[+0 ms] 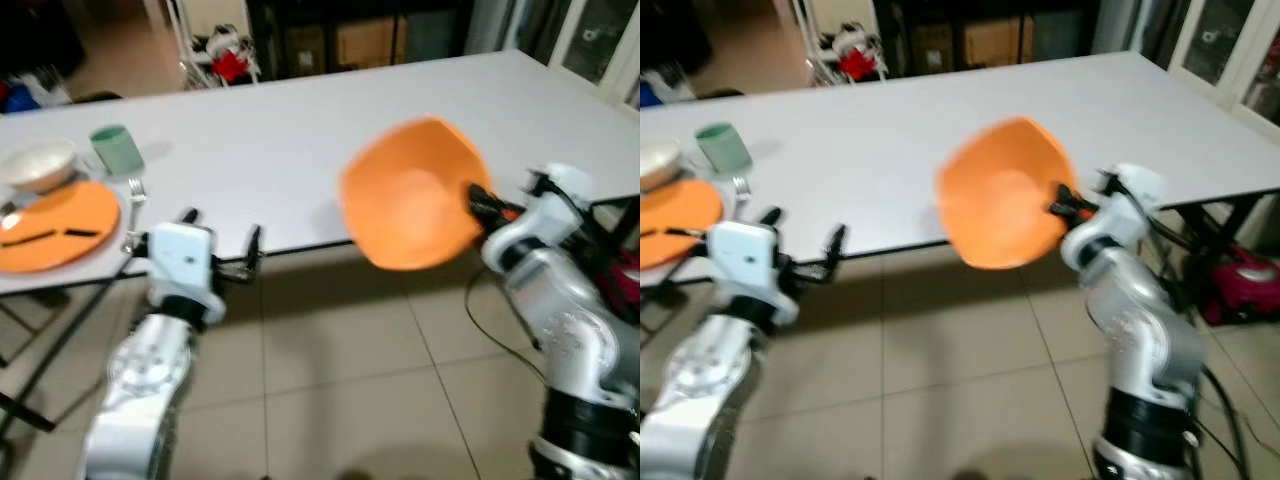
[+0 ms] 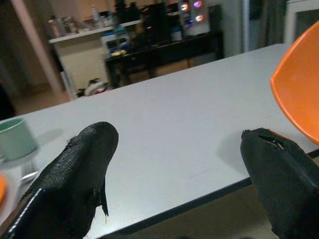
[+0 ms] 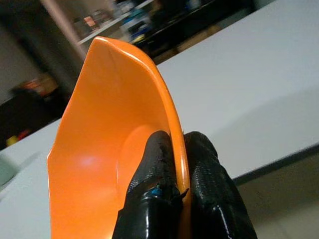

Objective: Setting the table

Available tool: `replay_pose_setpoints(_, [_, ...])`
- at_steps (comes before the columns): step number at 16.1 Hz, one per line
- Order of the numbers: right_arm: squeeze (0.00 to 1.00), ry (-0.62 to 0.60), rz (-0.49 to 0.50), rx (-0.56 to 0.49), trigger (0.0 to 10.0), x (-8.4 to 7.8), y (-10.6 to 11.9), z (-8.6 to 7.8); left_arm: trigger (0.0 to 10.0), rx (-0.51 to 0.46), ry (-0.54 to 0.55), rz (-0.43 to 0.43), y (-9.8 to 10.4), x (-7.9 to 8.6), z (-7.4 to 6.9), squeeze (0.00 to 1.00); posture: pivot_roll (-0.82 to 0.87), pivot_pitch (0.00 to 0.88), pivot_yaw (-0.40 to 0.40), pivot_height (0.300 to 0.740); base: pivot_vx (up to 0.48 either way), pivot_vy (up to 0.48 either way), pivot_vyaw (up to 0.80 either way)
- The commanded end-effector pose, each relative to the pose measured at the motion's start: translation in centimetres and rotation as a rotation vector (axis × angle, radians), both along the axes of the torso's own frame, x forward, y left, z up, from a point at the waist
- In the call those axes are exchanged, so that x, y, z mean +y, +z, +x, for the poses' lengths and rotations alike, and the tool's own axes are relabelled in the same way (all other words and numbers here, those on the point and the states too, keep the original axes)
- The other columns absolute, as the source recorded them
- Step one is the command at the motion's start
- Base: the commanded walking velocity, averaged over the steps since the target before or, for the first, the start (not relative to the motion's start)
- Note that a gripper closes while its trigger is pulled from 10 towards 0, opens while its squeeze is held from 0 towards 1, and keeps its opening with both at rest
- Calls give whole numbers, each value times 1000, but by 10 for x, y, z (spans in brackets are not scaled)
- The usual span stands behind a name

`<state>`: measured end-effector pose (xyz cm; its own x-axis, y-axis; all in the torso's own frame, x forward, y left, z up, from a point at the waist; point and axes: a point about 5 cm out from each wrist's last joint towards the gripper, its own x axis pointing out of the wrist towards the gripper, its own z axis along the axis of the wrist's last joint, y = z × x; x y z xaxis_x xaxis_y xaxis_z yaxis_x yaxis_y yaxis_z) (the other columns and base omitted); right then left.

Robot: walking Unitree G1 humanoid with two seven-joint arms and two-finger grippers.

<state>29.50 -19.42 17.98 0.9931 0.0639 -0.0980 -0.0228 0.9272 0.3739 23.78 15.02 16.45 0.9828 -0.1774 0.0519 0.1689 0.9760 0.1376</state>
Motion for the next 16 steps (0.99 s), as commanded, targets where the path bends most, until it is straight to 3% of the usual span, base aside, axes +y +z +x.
replay_pose_setpoints(1, [0, 33, 19, -40, 10000, 10, 9, 2, 10000, -3, 21, 18, 0, 8, 1, 0, -144, 0, 77, 740, 296, 0, 0])
replay_pose_setpoints(16, [0, 33, 55, 15, 10000, 8, 3, 2, 10000, -6, 19, -6, -2, 3, 2, 0, -154, 0, 58, 740, 307, 0, 0])
